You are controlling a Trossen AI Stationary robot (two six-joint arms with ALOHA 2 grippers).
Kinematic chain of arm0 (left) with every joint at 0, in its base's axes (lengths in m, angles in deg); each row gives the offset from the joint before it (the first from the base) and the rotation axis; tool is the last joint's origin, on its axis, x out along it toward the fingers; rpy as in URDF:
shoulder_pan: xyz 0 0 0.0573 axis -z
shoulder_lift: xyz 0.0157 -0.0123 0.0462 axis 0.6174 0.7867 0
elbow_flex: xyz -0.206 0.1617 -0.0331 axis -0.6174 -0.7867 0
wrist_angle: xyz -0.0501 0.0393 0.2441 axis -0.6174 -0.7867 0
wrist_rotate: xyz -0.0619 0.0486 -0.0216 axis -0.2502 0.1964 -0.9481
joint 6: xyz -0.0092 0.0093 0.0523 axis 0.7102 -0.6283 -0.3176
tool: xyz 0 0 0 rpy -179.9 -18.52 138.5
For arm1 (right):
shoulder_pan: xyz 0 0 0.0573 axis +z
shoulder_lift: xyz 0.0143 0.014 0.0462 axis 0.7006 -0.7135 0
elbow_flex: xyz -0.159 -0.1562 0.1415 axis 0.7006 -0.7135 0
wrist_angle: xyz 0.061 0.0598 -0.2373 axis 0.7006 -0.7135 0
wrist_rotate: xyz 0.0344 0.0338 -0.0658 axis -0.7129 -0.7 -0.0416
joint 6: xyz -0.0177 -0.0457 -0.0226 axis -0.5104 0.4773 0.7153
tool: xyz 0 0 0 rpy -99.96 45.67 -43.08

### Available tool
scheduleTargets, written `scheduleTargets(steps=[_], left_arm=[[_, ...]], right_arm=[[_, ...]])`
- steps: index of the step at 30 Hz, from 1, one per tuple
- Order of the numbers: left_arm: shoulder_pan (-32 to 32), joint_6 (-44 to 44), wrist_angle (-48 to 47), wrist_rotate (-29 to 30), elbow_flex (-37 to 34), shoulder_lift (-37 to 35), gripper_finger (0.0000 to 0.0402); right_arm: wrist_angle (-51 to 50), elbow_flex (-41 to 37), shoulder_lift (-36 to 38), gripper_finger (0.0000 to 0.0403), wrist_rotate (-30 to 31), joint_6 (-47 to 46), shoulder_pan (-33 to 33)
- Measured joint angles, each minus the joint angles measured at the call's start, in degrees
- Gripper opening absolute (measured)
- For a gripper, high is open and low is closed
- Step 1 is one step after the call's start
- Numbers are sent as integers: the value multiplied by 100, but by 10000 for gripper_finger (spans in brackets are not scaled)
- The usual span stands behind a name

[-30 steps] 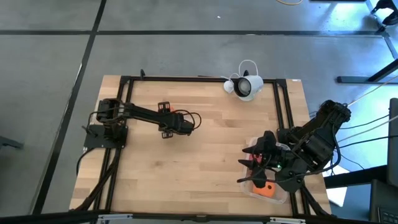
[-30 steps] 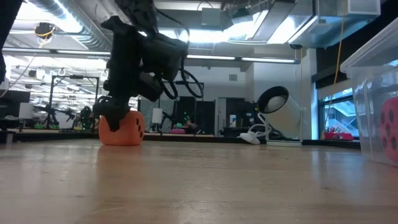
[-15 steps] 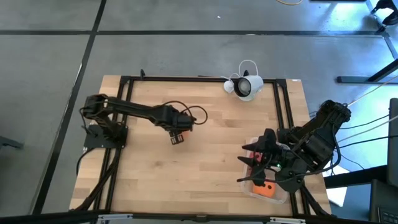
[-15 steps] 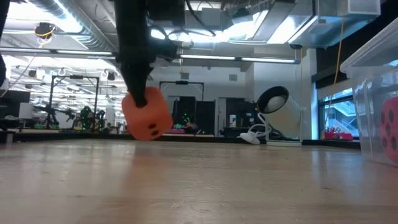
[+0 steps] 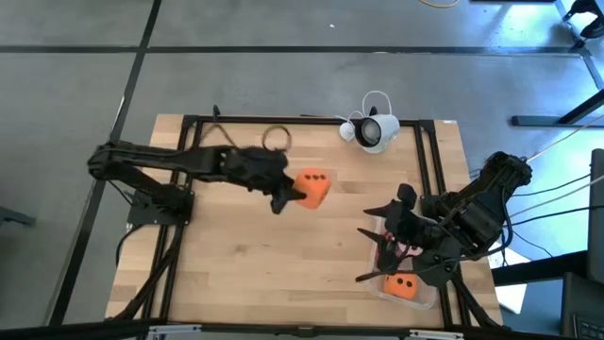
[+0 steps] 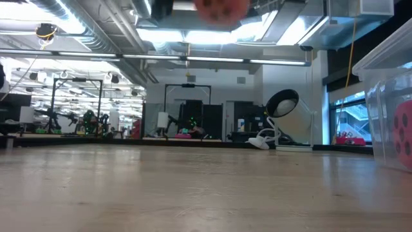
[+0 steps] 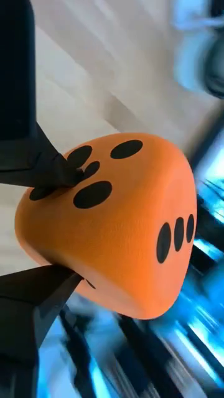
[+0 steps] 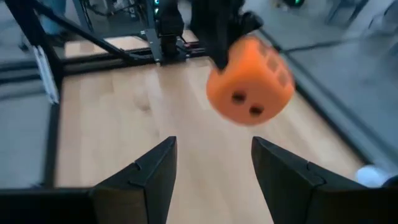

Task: Pick & Place Dice
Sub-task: Put the large orange die into the transparent bin

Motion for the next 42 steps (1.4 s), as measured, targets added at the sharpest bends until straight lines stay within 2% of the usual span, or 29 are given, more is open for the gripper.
scheduleTargets(steps=[2, 6, 12, 20, 26, 32, 42], left_arm=[[20, 49, 272, -56, 8, -212, 134], [124, 85, 226, -95, 10, -466, 131], [398, 119, 327, -245, 9, -487, 122], [694, 266, 574, -285, 4, -447, 115], [711, 408, 741, -462, 4, -448, 113], [711, 489, 758, -546, 4, -448, 88], [711, 443, 642, -682, 4, -448, 77]], right_arm=[[26, 0, -8, 208, 72, 414, -71], [253, 0, -8, 230, 50, 1332, -314], [866, 0, -8, 295, -815, 2264, -770], [1712, 0, -8, 359, -767, 4144, -1112], [1981, 0, -62, 371, -928, 4866, -1255], [2213, 0, -196, 371, -1289, 5155, -1386], [2496, 0, -417, 370, -1964, 5544, -1568]])
